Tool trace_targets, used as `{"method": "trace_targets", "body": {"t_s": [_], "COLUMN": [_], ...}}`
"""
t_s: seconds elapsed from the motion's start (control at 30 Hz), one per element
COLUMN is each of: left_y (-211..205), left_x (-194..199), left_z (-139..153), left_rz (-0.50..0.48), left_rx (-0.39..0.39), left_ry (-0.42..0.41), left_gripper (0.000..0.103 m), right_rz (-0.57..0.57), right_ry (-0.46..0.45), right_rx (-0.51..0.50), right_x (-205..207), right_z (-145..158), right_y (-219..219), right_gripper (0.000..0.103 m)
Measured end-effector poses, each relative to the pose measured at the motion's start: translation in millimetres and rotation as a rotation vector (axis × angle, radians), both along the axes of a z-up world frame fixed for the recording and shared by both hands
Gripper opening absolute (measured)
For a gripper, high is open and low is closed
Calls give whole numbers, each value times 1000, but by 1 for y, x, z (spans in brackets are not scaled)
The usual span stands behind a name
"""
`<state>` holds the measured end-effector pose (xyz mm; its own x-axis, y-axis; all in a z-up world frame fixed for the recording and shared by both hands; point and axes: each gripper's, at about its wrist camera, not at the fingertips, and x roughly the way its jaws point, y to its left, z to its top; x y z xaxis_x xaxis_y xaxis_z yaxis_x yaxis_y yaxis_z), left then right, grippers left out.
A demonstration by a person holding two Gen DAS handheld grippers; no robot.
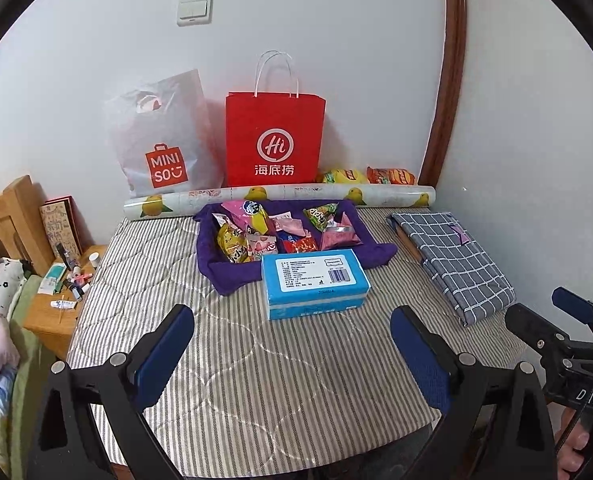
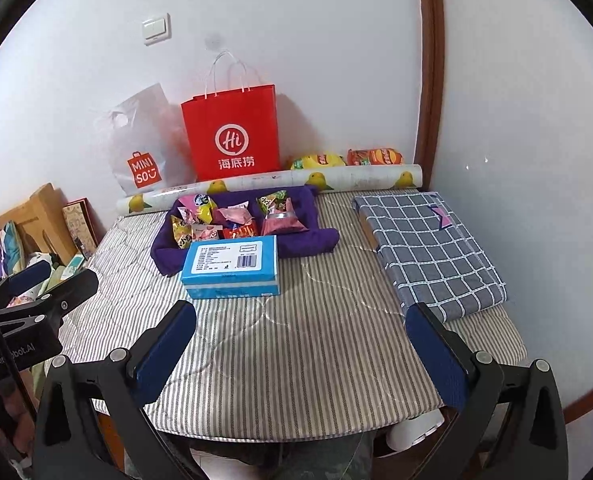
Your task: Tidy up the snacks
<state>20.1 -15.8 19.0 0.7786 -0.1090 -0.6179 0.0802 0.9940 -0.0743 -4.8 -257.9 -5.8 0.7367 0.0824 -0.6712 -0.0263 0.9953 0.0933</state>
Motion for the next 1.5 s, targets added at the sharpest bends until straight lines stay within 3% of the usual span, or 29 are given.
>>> {"method": "trace_targets", "body": {"t_s": [1.5], "left_y": [0], "left_x": [-8], "left_z": [0], "left_rz": [-5], "left_rx": [-10], "left_ry": [-14], "left_gripper": [99], "right_rz": [-6], "right_ry": [-7], "right_rx": [-6], "right_x": [-8], "right_z": [1], "right_y": [2], "right_gripper": [103]}}
